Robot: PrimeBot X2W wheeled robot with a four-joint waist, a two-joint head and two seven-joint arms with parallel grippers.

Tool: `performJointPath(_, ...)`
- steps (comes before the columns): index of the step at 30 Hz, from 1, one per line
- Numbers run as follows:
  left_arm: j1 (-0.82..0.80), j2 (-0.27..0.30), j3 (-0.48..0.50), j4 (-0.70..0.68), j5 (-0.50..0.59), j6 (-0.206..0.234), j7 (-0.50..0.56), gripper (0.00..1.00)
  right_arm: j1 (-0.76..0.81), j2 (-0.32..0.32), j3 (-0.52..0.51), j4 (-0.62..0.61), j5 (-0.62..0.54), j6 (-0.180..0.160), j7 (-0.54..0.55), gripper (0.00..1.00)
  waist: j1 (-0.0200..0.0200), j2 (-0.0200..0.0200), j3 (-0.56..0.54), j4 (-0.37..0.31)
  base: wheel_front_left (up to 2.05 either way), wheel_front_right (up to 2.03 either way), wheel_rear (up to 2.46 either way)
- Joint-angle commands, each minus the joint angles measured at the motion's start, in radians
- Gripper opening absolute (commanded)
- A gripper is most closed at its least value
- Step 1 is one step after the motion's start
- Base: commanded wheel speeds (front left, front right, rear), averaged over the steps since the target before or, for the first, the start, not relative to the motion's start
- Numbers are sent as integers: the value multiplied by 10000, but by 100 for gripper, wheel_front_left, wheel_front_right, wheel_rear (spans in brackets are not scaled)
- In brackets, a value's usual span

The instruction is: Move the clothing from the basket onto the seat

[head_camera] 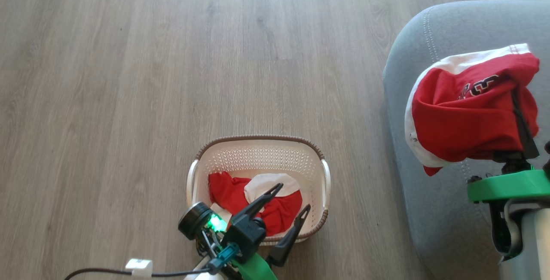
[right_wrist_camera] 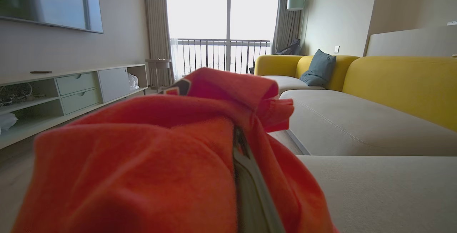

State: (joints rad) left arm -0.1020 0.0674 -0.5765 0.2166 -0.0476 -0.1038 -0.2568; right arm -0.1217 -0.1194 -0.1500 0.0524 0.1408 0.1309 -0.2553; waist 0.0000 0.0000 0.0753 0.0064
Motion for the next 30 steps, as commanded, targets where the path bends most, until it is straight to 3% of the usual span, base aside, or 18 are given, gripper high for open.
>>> performJointPath(1, -293, -88, 400, -291, 82, -41, -49, 100, -264, -101, 176, -339, 4, -2, -65, 0, 0, 0, -18, -32, 0, 0, 0)
performJointPath(13, -491, -113, 467, -464, 248, -83, -49, 100, -467, -95, -41, -548, -47, -2, -65, 0, 0, 0, 287, -1280, 0, 0, 0)
performJointPath(30, -702, -28, 59, -599, 395, -129, -49, 100, -539, 130, -312, -715, -19, -2, -65, 0, 0, 0, 540, -4372, 0, 0, 0)
